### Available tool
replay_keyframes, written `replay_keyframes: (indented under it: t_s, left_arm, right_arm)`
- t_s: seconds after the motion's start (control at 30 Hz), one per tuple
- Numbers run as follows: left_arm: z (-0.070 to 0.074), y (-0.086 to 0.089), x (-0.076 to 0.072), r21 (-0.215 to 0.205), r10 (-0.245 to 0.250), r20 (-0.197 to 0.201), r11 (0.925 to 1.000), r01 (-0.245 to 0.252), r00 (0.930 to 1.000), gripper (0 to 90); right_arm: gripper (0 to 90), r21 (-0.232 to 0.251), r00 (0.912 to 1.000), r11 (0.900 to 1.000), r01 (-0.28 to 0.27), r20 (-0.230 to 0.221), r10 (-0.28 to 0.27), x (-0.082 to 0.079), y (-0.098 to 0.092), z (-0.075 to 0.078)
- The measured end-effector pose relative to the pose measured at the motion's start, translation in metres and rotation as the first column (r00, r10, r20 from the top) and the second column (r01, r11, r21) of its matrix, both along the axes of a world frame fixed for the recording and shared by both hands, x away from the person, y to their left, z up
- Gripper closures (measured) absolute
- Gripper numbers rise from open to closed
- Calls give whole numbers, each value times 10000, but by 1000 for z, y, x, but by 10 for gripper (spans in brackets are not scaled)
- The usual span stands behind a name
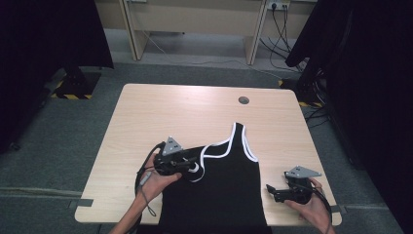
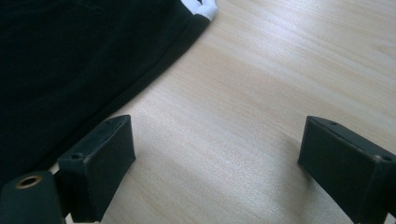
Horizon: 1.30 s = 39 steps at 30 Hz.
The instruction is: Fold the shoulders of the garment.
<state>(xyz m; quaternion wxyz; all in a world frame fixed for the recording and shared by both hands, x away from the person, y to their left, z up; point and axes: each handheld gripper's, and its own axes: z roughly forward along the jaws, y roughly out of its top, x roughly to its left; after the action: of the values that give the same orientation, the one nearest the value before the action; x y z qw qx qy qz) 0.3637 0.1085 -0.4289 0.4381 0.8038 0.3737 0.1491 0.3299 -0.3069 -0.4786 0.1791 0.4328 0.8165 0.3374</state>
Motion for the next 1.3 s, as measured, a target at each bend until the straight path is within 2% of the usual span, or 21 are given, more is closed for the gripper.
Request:
replay_keyframes:
  t_s: [0.13, 0.27, 0.33, 0.4, 0.5, 0.6, 0.73, 0.9, 1.03, 1.1, 1.23, 1.3]
  left_arm:
    - [-9, -6, -3, -41, -142, -251, 9999, 141, 9996, 543]
    - [-15, -8, -12, -147, -300, -431, 9995, 294, 9986, 550]
    - [-19, -9, -13, 47, -327, -415, 9994, 329, 9986, 622]
    - [-24, -9, -12, 236, -204, -326, 9995, 212, 9993, 753]
    - [-22, -7, -16, 63, -246, -252, 9997, 247, 9994, 878]
    - [-13, -5, -27, 48, -427, 17, 9991, 427, 9991, 880]
    - [-11, 1, -43, 47, -572, -6, 9984, 572, 9984, 880]
    - [-27, 9, -60, 80, -599, -328, 9982, 602, 9977, 878]
    - [-47, 13, -64, 314, -494, -758, 9982, 519, 9959, 866]
    - [-52, 15, -64, 183, -489, -868, 9986, 506, 9950, 850]
    - [-45, 17, -65, 132, -424, -584, 9990, 433, 9974, 739]
    - [-39, 18, -65, 261, -380, -380, 9989, 390, 9986, 667]
  right_arm:
    - [110, 0, 10000, 10000, -2, 2, 2, 0, 0, 0]
    - [110, 0, 10000, 10000, -3, 1, 3, 0, 0, 0]
    - [110, 0, 10000, 10000, -2, 1, 2, 0, 0, 0]
    - [110, 0, 10000, 10000, -1, 1, 1, 0, 0, 0]
    - [110, -1, 10000, 10000, -2, 3, 2, 0, 0, 0]
    - [110, 0, 10000, 10000, -3, 1, 3, 0, 0, 0]
    - [110, -1, 10000, 10000, -3, 2, 3, 0, 0, 0]
    - [110, -3, 10000, 10000, -2, 1, 2, 0, 0, 0]
    - [110, -2, 10000, 10000, 0, 2, 0, 0, 0, 0]
    - [110, -3, 10000, 10000, 1, 0, -1, 0, 0, 0]
    - [110, -4, 10000, 10000, 12, 0, -12, 0, 0, 0]
    - [110, -5, 10000, 10000, 13, 3, -13, 0, 0, 0]
